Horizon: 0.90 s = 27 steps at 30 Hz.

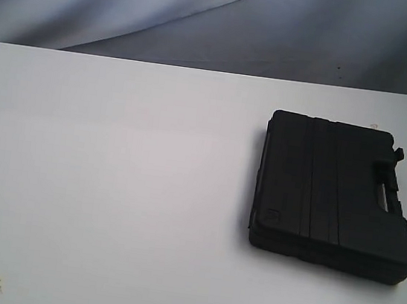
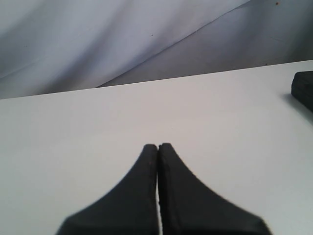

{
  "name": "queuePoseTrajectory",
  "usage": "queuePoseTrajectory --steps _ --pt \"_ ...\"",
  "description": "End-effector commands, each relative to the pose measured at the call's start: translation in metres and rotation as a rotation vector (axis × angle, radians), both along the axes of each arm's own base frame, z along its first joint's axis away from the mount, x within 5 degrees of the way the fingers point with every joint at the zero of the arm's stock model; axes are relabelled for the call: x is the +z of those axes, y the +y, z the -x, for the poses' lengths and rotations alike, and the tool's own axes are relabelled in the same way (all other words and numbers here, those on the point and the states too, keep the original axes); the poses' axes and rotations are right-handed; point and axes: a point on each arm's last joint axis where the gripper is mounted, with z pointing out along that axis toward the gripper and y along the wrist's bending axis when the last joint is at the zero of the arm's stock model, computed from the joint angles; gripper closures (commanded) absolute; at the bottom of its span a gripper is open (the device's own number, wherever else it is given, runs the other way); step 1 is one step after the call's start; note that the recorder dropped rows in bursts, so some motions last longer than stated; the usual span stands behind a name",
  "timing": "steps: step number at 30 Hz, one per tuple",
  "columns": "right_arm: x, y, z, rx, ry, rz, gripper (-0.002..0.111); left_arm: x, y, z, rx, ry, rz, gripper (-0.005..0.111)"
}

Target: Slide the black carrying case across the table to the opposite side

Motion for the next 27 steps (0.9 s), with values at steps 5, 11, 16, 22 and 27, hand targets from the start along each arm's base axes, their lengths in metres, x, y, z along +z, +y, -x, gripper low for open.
queuePoseTrajectory --steps 5,11,16,22,27 --pt "-0.0062 -0.0003 0.0011 -0.004 0.058 0.009 0.108 -0.0002 0.0003 0.0003 0.004 -0.012 0.006 0.107" --pt "-0.0063 -0.0003 0.0011 -0.004 0.06 0.01 0.108 -0.0002 0.0003 0.0003 0.004 -0.012 0.006 0.107" --pt "-0.0063 -0.0003 0.0011 -0.004 0.06 0.01 0.108 -0.0002 0.0003 0.0003 0.004 -0.012 0.006 0.107" --pt "-0.0063 -0.0003 0.0011 -0.004 0.06 0.01 0.108 -0.0002 0.0003 0.0003 0.004 -0.012 0.006 0.107" --pt "-0.0063 -0.0003 0.0011 -0.004 0.06 0.01 0.108 -0.0002 0.0003 0.0003 0.004 -0.012 0.006 0.107"
